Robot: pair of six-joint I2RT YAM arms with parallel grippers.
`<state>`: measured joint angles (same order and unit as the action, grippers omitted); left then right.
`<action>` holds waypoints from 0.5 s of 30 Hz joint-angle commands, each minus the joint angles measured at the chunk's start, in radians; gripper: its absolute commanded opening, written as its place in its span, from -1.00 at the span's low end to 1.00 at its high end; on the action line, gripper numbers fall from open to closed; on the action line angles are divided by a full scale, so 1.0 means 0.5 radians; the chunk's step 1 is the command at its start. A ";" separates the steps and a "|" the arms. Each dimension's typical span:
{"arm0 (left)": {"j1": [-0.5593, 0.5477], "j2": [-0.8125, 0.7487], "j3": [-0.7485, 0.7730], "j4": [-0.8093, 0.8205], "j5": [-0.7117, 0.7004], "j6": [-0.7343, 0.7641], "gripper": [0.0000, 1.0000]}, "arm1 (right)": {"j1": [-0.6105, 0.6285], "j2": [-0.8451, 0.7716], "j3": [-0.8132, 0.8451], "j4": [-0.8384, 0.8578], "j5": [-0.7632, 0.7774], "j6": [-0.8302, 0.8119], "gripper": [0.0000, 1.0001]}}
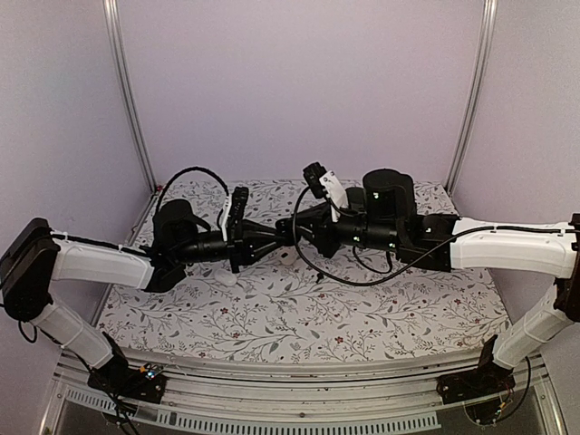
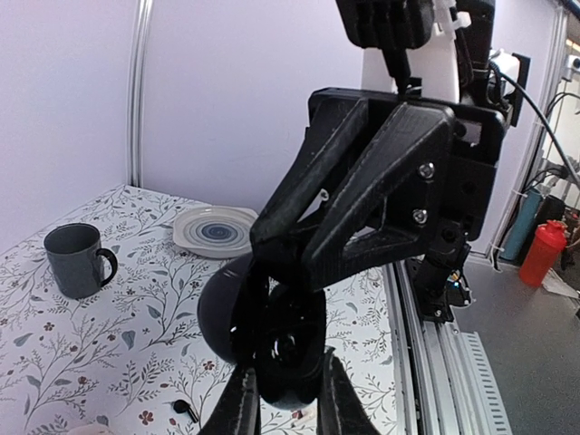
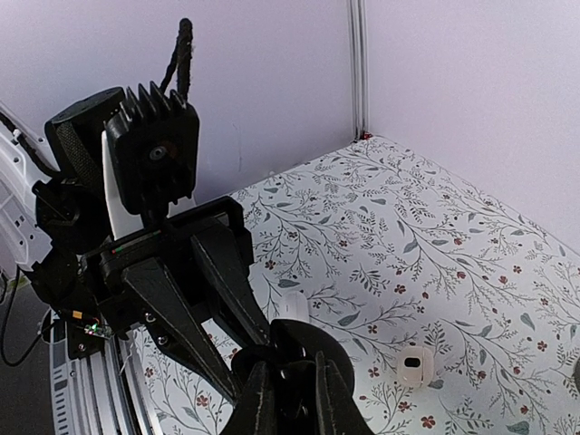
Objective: Insert the wireless bluetooth earbuds into the charging case
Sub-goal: Insert the right earbud into the left side groove of the charging case.
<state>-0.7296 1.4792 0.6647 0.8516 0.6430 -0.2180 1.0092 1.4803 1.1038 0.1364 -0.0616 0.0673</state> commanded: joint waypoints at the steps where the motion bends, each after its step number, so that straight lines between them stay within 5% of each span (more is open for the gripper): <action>1: -0.013 -0.091 -0.009 0.125 -0.034 0.030 -1.00 | 0.016 0.037 -0.002 -0.124 -0.011 0.013 -0.73; 15: -0.012 -0.141 0.002 0.071 -0.107 0.090 -1.00 | 0.037 0.104 0.049 -0.168 -0.036 0.003 -0.68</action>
<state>-0.7303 1.4639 0.6548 0.8291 0.6155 -0.1993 1.0157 1.5017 1.1168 0.1310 -0.0650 0.0669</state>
